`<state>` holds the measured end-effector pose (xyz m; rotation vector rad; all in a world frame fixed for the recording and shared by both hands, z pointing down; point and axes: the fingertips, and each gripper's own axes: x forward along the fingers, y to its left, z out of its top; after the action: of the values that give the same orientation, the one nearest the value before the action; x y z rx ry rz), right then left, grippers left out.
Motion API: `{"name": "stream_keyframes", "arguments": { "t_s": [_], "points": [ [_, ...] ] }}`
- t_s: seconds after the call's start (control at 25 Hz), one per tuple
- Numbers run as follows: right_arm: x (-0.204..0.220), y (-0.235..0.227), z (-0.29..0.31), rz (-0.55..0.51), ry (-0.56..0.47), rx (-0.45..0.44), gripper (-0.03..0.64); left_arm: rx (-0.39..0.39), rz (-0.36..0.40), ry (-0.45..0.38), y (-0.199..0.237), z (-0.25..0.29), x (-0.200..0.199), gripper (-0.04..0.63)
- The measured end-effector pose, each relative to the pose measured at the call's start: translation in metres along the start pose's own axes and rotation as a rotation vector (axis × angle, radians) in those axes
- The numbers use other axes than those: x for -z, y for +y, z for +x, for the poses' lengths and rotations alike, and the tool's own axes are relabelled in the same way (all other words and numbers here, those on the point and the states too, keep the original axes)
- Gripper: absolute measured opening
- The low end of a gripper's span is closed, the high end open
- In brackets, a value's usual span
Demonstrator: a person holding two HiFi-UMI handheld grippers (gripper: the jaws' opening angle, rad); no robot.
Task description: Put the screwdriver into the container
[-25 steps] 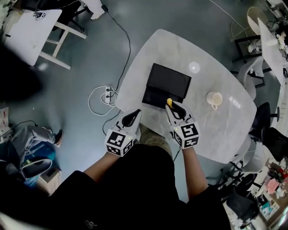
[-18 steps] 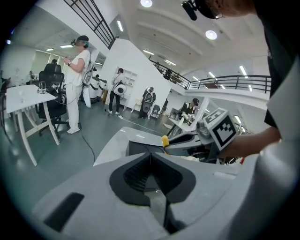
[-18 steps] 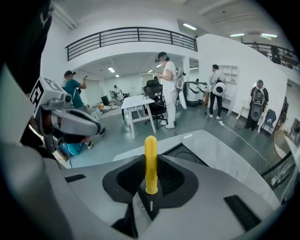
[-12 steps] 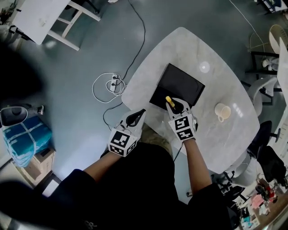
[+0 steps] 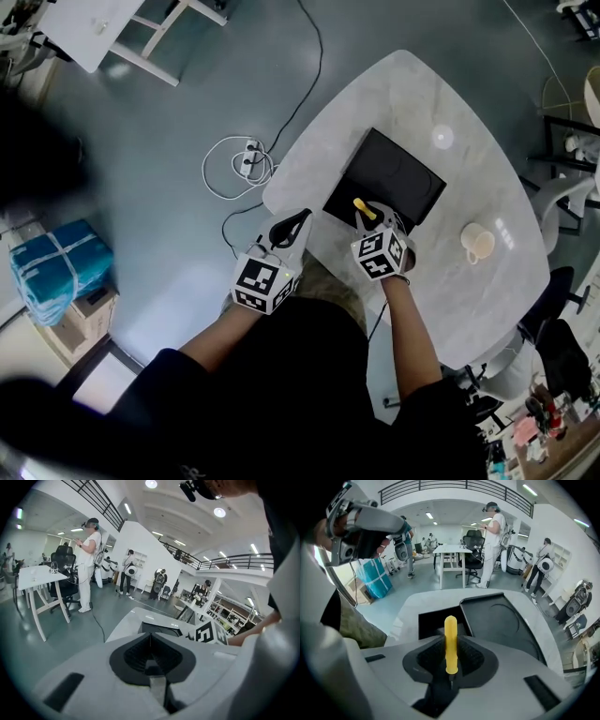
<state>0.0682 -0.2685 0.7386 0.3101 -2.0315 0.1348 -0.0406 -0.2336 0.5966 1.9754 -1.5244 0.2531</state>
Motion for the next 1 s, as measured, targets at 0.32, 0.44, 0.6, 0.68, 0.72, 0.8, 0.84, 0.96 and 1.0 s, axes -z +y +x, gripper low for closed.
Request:
{"name": "stream_keyframes", "arguments": {
  "t_s": [0.32, 0.44, 0.6, 0.68, 0.72, 0.8, 0.84, 0.96, 1.0],
  "points": [
    [0.013, 0.005, 0.036, -0.011, 0.013, -0.033, 0.073, -0.018, 0.000, 0.006, -0.011, -0.003, 0.012, 0.017],
    [0.018, 0.006, 0.046, -0.025, 0.022, -0.049, 0.072, -0.023, 0.006, 0.007, -0.019, -0.004, 0.017, 0.017],
    [0.029, 0.010, 0.058, -0.029, 0.036, -0.067, 0.074, -0.051, 0.012, 0.012, -0.021, -0.010, 0.025, 0.017],
    [0.031, 0.011, 0.060, -0.028, 0.033, -0.066, 0.074, -0.063, 0.015, 0.014, -0.021, -0.015, 0.027, 0.017],
    [0.031, 0.011, 0.060, -0.028, 0.031, -0.065, 0.074, -0.069, 0.017, 0.012, -0.020, -0.018, 0.027, 0.017],
    [0.030, 0.010, 0.061, -0.029, 0.027, -0.064, 0.074, -0.085, 0.017, 0.007, -0.015, -0.024, 0.026, 0.017],
    [0.029, 0.010, 0.062, -0.030, 0.028, -0.066, 0.074, -0.094, 0.015, 0.003, -0.013, -0.027, 0.026, 0.017],
    [0.031, 0.014, 0.064, -0.050, 0.044, -0.077, 0.080, -0.110, 0.005, -0.010, -0.008, -0.037, 0.025, 0.017],
    [0.030, 0.014, 0.064, -0.066, 0.050, -0.078, 0.081, -0.112, 0.003, -0.015, -0.008, -0.040, 0.024, 0.017]
  ]
}}
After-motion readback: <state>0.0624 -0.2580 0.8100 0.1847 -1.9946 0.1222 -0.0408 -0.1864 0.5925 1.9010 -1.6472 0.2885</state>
